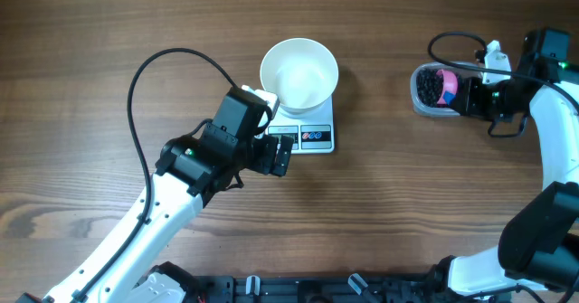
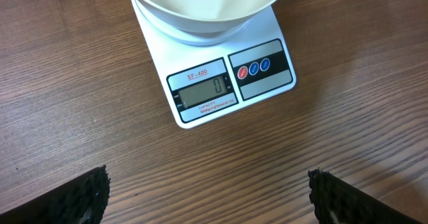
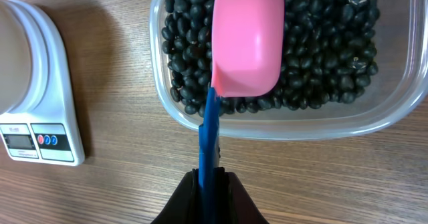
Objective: Scoop item into bowl and weigh 150g on scale
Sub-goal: 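Drag the scoop through the beans with the right gripper to fill it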
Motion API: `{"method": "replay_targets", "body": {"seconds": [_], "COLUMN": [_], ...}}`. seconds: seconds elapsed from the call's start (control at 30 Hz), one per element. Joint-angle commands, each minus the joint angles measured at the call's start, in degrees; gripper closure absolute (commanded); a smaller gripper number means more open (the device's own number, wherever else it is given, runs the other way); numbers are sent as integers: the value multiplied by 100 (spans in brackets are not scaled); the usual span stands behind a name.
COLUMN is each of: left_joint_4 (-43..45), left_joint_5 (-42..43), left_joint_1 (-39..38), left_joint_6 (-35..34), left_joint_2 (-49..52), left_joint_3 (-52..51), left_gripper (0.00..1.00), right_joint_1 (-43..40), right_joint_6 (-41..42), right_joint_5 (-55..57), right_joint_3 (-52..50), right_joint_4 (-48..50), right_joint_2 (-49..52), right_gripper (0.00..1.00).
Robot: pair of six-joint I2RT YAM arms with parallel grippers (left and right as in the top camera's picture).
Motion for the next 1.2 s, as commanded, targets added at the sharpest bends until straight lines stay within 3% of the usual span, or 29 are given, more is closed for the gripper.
{"method": "replay_targets", "body": {"seconds": [0.0, 0.33, 0.77, 1.17], "left_joint_4": [15, 15, 15, 15], "left_joint_5": [48, 48, 46, 46], "left_joint_1": [46, 46, 46, 46], "left_joint_6": [72, 72, 72, 72], "left_joint_2": [11, 9, 11, 11], "left_joint_3": [-81, -81, -81, -81], "left_gripper": [0, 0, 0, 0], "right_joint_1": [17, -715, -719, -719], "right_joint_6": [-103, -197, -101, -59], "right_joint_5": [-422, -1193, -1690, -1408], "right_joint_3": [-70, -76, -87, -90], "right_joint_4": [48, -142, -350, -212], "right_joint_2": [225, 232, 236, 275], "right_gripper": [96, 96, 96, 95]}}
